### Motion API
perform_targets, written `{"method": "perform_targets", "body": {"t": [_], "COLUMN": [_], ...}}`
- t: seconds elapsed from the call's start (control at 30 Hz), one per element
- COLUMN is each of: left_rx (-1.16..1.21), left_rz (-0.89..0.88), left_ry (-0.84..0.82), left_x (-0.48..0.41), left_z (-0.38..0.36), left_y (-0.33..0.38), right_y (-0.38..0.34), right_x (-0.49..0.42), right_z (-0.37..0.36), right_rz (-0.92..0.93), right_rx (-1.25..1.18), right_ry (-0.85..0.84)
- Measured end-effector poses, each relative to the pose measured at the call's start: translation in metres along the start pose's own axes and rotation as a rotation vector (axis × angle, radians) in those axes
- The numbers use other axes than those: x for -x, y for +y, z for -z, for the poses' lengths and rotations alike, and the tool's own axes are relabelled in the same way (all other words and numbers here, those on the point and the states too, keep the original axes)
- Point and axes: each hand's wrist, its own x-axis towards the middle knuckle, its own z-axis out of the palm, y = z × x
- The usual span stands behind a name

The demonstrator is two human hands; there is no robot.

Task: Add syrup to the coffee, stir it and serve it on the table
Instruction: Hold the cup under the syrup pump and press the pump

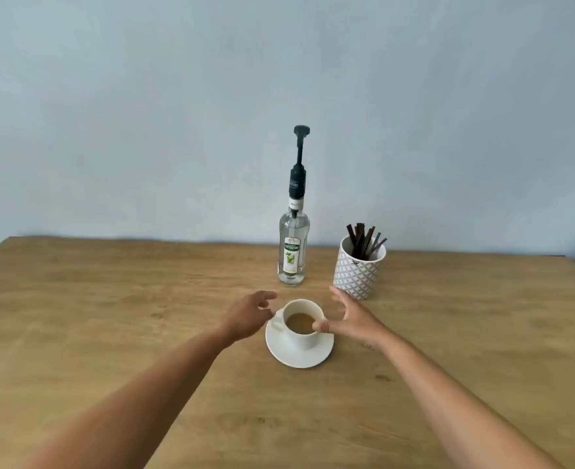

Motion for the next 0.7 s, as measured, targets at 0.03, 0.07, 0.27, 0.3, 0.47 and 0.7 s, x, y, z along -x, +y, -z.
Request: {"method": "perform_targets", "body": {"t": [0.03, 0.07, 0.27, 0.3, 0.47, 0.7], "left_rx": [0.006, 0.010, 0.073, 0.089, 0.110, 0.140], "left_rz": [0.016, 0.028, 0.086, 0.091, 0.093, 0.150], "left_ry": [-0.016, -0.027, 0.018, 0.031, 0.085, 0.059], "left_x": [0.001, 0.001, -0.003, -0.004, -0.008, -0.008], "left_z": [-0.005, -0.007, -0.028, -0.030, -0.036, -0.037], "left_y": [-0.004, -0.006, -0.024, -0.026, -0.030, -0.033], "right_y": [0.003, 0.005, 0.027, 0.029, 0.035, 0.038], "right_x": [0.001, 0.000, -0.006, -0.007, -0.010, -0.013], "right_z": [-0.005, -0.009, -0.035, -0.038, -0.048, -0.052], "right_rz": [0.000, -0.009, -0.030, -0.025, -0.008, 0.012], "right_rx": [0.030, 0.072, 0.067, 0.053, -0.016, -0.092], "right_ry": [-0.025, -0.039, -0.013, -0.006, 0.059, 0.124]}}
